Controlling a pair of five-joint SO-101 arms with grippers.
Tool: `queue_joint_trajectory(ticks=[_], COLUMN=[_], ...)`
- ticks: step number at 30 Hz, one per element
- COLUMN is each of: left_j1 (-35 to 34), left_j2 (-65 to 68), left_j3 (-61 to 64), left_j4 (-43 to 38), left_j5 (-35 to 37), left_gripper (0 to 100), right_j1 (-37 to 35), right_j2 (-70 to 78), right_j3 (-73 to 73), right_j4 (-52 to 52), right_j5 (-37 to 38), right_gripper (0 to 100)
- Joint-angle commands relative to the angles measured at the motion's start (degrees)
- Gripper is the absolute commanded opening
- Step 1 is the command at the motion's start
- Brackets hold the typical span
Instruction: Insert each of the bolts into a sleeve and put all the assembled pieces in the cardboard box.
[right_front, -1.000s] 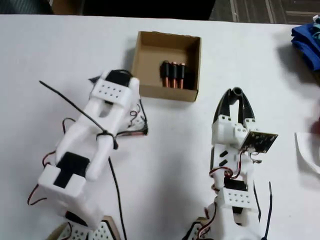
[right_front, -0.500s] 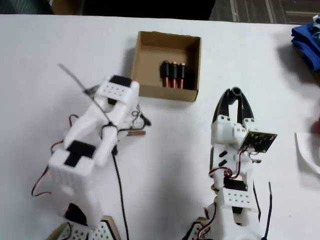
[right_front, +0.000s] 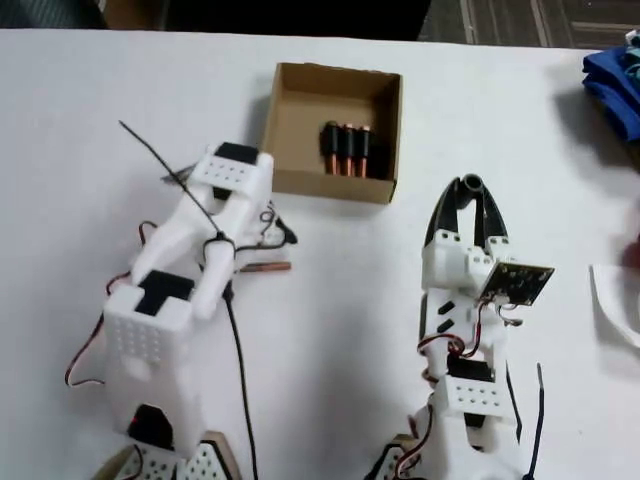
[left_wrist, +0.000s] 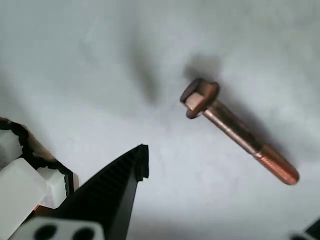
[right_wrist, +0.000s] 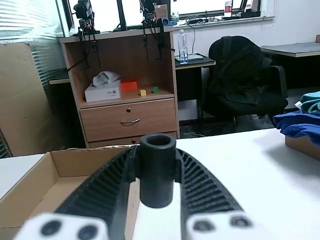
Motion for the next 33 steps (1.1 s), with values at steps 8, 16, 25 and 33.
queue_joint_trajectory(ticks=[8,16,25,33], left_j1=[-1.41,-1.76,-8.35,-4.22], left_j2=[-0.18,2.29,18.29,19.78], left_j3=[-0.66,-0.92,-10.33,-10.68], left_j4=[-5.36,-0.88,4.13,4.04], left_j5=[5.01,5.27,3.78,0.44], left_gripper=[54,52,32,24], right_j1=[-0.31,-0.22,-0.22,-0.13], right_j2=[-1.63,-1.63,-1.63,-1.63], right_j3=[0.62,0.62,0.62,0.62], right_j4=[0.22,0.22,0.22,0.22], right_j5=[-0.35,-0.35,-0.35,-0.35], right_gripper=[1.9,1.9,1.9,1.9])
